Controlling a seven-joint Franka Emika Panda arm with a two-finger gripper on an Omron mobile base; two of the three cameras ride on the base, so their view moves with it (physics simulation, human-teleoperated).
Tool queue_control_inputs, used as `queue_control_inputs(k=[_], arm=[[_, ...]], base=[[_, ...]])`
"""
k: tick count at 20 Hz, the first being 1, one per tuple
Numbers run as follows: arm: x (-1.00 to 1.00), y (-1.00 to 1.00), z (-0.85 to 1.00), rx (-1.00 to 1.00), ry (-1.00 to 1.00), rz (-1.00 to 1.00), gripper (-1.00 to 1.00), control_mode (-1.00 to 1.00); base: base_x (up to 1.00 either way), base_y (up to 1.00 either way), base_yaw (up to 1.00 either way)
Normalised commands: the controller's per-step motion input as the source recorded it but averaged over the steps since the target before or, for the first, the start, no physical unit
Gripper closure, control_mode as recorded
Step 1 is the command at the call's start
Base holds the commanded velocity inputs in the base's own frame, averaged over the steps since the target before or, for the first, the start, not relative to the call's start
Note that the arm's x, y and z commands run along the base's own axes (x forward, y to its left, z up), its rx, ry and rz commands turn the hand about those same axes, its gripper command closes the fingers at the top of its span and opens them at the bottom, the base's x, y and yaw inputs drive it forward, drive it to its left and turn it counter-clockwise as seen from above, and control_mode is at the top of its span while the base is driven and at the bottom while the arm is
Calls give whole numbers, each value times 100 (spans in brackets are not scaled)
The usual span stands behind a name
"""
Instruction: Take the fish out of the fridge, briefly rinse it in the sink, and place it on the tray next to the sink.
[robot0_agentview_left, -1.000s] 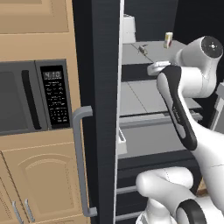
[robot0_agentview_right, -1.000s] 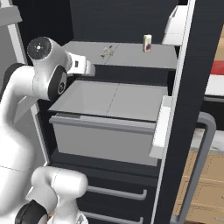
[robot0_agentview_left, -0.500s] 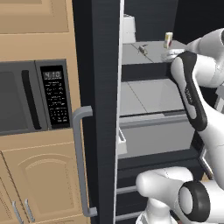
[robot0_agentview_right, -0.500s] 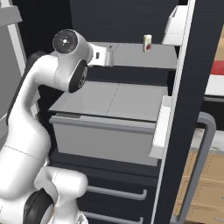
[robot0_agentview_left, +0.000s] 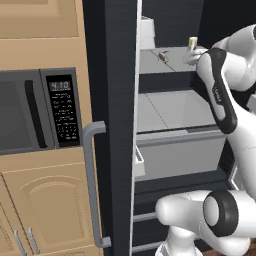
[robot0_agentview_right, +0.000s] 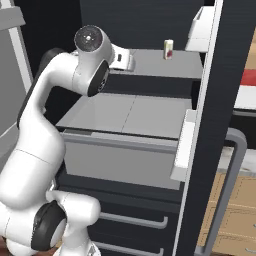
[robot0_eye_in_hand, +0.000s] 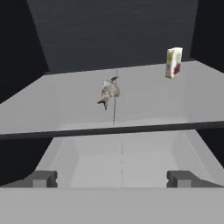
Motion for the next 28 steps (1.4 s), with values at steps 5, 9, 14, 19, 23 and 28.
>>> queue_control_inputs(k=[5, 9, 14, 19, 23, 28], arm=[[63, 35, -17, -2, 0, 0, -100, -100], [63, 14, 0, 0, 0, 0, -100, -100], [66, -1, 0, 1, 3, -1, -100, -100], [48, -8, 0, 0, 1, 0, -100, -100], [47, -1, -1, 0, 4, 0, -100, -100], [22, 0, -11, 0, 4, 0, -100, -100]], base=[[0, 0, 0], [0, 0, 0], [0, 0, 0], [0, 0, 0], [0, 0, 0], [0, 0, 0]])
